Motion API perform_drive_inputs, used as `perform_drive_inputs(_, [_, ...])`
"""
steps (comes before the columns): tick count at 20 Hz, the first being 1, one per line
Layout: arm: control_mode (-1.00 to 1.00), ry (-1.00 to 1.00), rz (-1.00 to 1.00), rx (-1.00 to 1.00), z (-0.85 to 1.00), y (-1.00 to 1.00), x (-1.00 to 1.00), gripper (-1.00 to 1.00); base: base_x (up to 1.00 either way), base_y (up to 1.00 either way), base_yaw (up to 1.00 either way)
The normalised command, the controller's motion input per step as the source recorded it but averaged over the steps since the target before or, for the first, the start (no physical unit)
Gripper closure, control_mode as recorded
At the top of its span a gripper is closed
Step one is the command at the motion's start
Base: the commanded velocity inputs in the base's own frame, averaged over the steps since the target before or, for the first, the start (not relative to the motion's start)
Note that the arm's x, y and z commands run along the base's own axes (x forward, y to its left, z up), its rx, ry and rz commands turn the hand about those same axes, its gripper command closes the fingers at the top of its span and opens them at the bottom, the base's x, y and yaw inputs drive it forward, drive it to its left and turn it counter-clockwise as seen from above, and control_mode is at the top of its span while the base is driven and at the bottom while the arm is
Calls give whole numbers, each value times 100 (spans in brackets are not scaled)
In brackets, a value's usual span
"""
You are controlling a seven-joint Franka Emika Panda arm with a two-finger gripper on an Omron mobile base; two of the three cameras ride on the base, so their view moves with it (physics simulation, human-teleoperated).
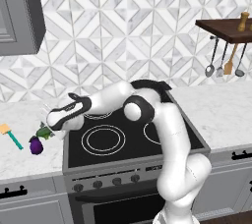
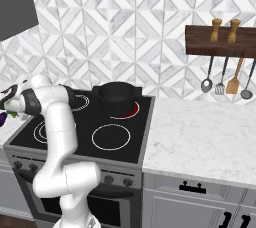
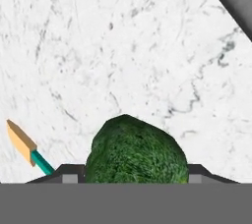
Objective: Put the broccoli and eggplant in the pot. Retrieve the spatula and lightly stir the vegetables in the pot.
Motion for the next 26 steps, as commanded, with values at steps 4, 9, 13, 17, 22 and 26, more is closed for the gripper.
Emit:
perform_drive_inputs(4, [-100, -6, 1, 1, 6, -31, -43, 100, 0, 0, 0])
perform_drive_inputs(9, [-100, -11, 0, 9, 74, -99, -100, 100, 0, 0, 0])
perform_drive_inputs(13, [-100, -17, 3, 2, 100, -80, -73, 100, 0, 0, 0])
perform_drive_inputs(17, [-100, -36, 1, 0, 100, -72, -28, 100, 0, 0, 0])
perform_drive_inputs(22, [-100, -23, 0, 0, 100, -61, -2, 100, 0, 0, 0])
perform_drive_inputs(26, [-100, 1, 0, 0, 100, -68, 0, 100, 0, 0, 0])
